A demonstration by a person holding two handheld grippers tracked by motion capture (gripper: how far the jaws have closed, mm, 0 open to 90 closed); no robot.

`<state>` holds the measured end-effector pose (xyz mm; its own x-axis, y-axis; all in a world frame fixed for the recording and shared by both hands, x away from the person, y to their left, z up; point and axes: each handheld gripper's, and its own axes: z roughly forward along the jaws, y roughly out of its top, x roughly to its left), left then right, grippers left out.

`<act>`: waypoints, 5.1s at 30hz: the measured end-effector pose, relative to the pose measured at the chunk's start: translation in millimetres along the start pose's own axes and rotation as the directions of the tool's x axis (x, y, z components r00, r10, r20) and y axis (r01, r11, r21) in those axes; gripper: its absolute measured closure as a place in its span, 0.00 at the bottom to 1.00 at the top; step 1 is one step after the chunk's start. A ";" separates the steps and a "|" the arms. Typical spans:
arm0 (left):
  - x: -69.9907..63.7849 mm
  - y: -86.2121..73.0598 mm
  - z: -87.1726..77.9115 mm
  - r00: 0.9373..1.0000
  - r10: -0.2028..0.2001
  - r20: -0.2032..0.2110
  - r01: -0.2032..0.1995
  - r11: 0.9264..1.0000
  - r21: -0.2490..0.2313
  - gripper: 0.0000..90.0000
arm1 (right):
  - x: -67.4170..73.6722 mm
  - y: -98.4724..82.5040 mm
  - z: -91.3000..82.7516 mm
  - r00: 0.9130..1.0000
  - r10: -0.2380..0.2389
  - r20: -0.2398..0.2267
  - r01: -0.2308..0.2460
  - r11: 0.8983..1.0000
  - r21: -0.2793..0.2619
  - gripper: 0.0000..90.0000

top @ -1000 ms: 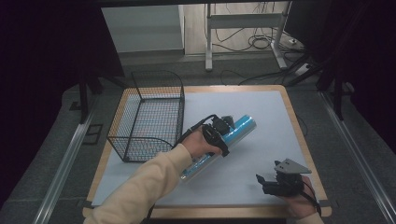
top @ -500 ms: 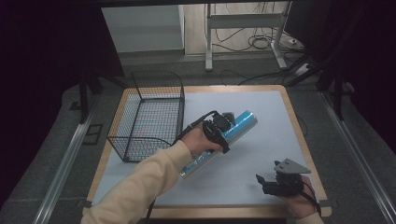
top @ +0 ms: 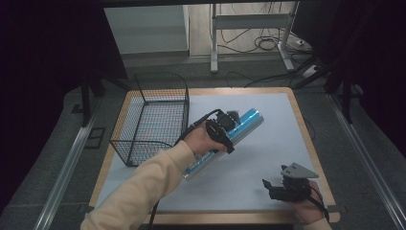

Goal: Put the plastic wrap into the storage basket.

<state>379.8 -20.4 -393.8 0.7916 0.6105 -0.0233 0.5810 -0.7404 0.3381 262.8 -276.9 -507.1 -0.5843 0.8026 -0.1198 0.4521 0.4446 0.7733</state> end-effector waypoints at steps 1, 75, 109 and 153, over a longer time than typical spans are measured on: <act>0.2 0.9 -2.3 1.000 0.002 -0.003 -0.002 1.000 -0.003 0.35 | 0.0 0.0 0.0 1.000 0.000 0.000 0.000 1.000 0.000 0.16; 37.1 34.0 -70.0 0.995 -0.045 -0.095 0.037 0.996 -0.077 0.35 | -2.2 0.2 -1.9 1.000 0.003 0.000 -0.003 1.000 -0.003 0.16; 82.3 22.0 -86.8 0.979 -0.108 -0.172 0.098 0.993 -0.066 0.35 | -4.4 -0.6 -1.2 1.000 0.003 0.000 -0.003 1.000 0.001 0.16; 140.3 -25.0 -73.6 0.940 -0.229 -0.255 0.227 0.973 -0.037 0.35 | -4.8 -1.5 0.5 1.000 0.002 0.009 -0.002 1.000 0.005 0.16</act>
<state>462.4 104.4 -336.2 0.5628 0.8145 0.1406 0.7379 -0.5718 0.3586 265.3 -281.2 -508.0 -0.5771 0.8072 -0.1239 0.4569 0.4448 0.7703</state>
